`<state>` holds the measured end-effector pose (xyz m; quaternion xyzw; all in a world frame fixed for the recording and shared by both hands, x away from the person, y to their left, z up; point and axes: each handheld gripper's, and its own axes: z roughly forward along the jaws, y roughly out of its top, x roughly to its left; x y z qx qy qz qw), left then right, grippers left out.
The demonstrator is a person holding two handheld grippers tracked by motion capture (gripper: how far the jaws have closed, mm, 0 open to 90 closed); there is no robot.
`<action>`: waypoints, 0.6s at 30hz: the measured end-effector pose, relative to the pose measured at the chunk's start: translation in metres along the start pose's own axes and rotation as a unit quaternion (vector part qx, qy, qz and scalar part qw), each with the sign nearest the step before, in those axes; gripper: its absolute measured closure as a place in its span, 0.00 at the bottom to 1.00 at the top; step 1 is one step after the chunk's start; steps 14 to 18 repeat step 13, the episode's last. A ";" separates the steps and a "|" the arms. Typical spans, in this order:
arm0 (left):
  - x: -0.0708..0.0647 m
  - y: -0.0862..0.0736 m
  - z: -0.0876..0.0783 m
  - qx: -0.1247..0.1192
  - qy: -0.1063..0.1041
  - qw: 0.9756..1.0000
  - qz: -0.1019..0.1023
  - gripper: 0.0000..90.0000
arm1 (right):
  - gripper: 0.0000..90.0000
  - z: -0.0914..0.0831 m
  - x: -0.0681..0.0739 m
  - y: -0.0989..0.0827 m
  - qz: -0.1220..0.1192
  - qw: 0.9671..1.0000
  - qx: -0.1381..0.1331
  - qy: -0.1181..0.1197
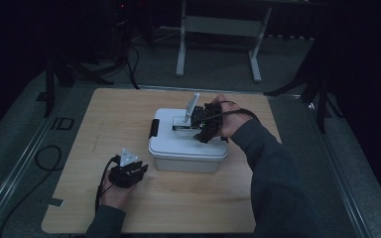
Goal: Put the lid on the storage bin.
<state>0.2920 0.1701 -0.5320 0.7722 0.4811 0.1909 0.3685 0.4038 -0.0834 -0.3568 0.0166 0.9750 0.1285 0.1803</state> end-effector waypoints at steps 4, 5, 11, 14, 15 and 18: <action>0.001 0.000 0.000 0.000 0.001 1.000 -0.001 0.78 | 0.33 -0.001 0.001 -0.004 0.005 1.000 -0.003 -0.007; 0.001 0.000 0.000 0.000 0.001 1.000 -0.001 0.78 | 0.33 -0.002 0.001 -0.005 0.005 1.000 -0.003 -0.008; 0.001 0.000 0.000 -0.001 0.002 1.000 -0.001 0.78 | 0.30 -0.008 0.005 -0.007 0.004 1.000 -0.008 -0.022; 0.001 0.000 0.000 -0.001 0.002 1.000 -0.001 0.78 | 0.28 -0.010 0.005 -0.008 0.004 1.000 -0.008 -0.026; 0.001 0.000 0.000 -0.001 0.002 1.000 -0.001 0.78 | 0.28 -0.010 0.005 -0.008 0.004 1.000 -0.008 -0.026; 0.001 0.000 0.000 -0.001 0.002 1.000 -0.001 0.78 | 0.28 -0.010 0.005 -0.008 0.004 1.000 -0.008 -0.026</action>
